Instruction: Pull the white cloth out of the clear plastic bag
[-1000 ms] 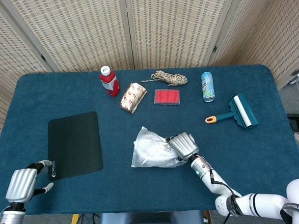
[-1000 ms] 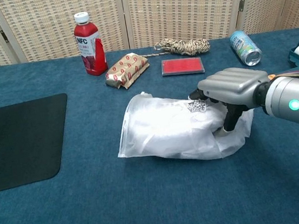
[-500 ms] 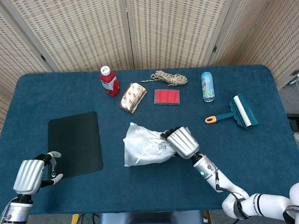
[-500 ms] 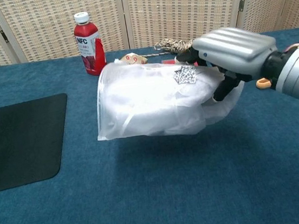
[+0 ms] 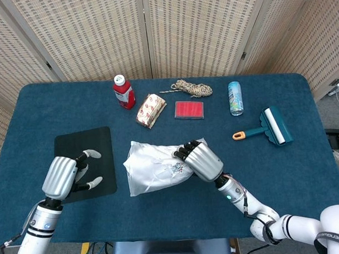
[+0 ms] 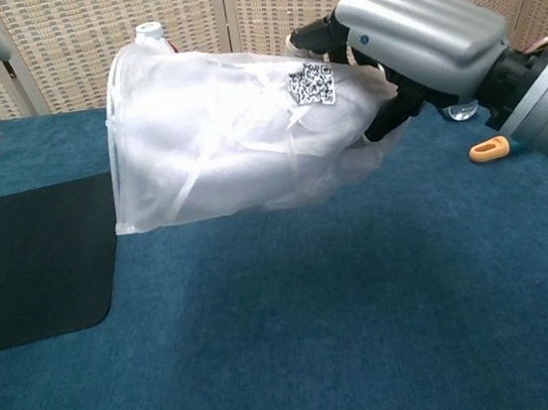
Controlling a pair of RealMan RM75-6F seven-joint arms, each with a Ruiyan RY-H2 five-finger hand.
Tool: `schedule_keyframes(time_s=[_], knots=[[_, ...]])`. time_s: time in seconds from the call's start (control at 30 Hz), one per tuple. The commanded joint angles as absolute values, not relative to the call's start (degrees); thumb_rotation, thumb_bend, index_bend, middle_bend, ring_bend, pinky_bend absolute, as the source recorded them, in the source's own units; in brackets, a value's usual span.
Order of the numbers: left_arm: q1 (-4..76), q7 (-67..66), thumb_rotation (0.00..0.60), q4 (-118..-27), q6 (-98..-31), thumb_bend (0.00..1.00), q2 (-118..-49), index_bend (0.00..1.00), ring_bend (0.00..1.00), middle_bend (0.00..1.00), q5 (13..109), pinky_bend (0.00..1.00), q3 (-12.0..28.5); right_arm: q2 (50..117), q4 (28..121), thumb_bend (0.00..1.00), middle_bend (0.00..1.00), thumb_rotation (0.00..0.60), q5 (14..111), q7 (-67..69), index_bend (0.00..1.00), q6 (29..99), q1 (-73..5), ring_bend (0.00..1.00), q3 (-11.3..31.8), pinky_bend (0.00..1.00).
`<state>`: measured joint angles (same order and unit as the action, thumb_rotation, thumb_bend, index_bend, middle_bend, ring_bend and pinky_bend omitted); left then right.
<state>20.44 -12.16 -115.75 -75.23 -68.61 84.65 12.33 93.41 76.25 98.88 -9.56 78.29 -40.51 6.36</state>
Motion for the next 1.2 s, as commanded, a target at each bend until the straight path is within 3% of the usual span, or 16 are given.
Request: schedule_keyframes(time_s=[0.03, 0.5, 1.2], knots=[[22.4, -13.5, 0.6, -117.6, -73.5, 0.0, -69.3, 0.42, 1.0, 1.0, 83.2, 1.0, 13.5, 94.3, 74.9, 0.61, 0.65, 0.6, 99.9, -8.9, 0.52, 79.8, -40.9, 0.59, 7.1, 0.66], [26.3, -14.9, 0.6, -122.0, -69.7, 0.0, -68.4, 0.42, 1.0, 1.0, 76.6, 1.0, 14.6, 98.1, 69.1, 0.61, 0.65, 0.6, 102.1, -6.5, 0.52, 85.6, -41.7, 0.59, 9.3, 0.66], [32.0, -11.7, 0.6, -124.8, -65.2, 0.0, -68.9, 0.39, 1.0, 1.0, 72.6, 1.0, 15.2, 101.9, 66.0, 0.61, 0.65, 0.6, 102.2, -4.9, 0.52, 87.1, -43.8, 0.59, 10.6, 0.66]])
